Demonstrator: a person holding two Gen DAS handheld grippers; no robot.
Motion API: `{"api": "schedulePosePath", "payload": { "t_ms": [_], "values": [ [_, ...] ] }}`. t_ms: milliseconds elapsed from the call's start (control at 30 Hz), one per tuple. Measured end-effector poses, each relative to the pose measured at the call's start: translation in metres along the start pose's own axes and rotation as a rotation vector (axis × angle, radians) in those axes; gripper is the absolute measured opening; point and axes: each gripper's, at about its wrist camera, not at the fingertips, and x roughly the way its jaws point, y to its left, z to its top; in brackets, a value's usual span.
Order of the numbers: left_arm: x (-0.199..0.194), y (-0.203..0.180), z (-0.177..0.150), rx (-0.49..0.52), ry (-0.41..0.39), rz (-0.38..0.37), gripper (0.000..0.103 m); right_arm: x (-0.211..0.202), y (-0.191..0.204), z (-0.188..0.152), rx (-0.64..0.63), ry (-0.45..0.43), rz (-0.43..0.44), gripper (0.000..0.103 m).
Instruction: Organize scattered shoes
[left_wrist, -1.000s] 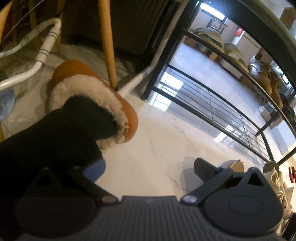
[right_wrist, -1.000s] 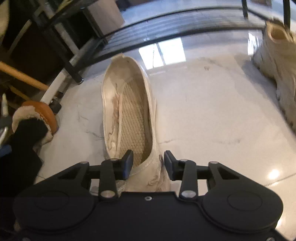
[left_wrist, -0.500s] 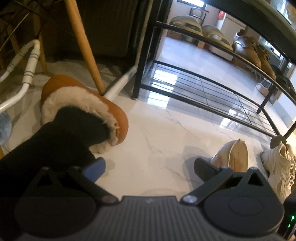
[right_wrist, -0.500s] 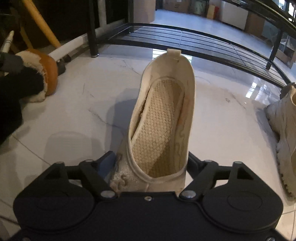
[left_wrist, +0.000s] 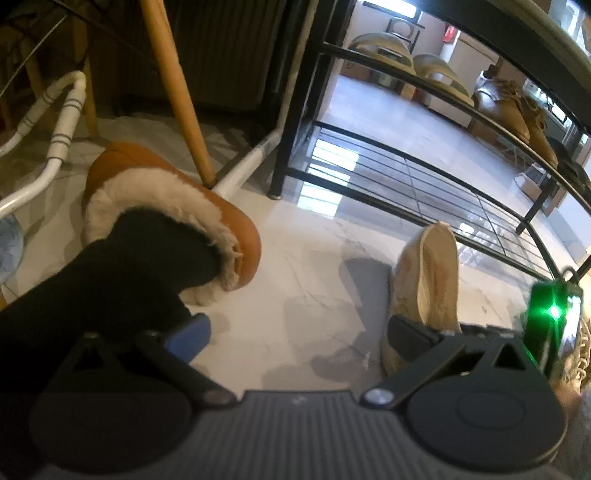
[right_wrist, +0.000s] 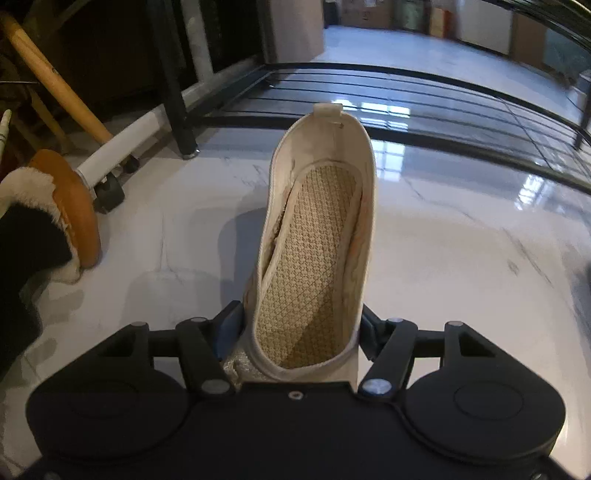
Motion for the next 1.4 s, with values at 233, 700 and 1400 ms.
{"api": "schedulePosePath", "payload": {
  "t_ms": [233,700,1400],
  "values": [
    [0.001,-0.003,-0.004,0.035,0.000,0.010,0.102,-0.019,-0.008,0.002,0.105,-0.023,0.048,0.091],
    [0.002,-0.062,-0.019,0.138,0.047,0.070,0.102,-0.196,-0.111,-0.082,0.240,-0.141,-0.071,0.100],
    [0.063,-0.417,-0.028,0.299,0.207,-0.370,0.102,-0.337,-0.232,-0.172,0.583,-0.669,-0.543,0.103]
  ]
}}
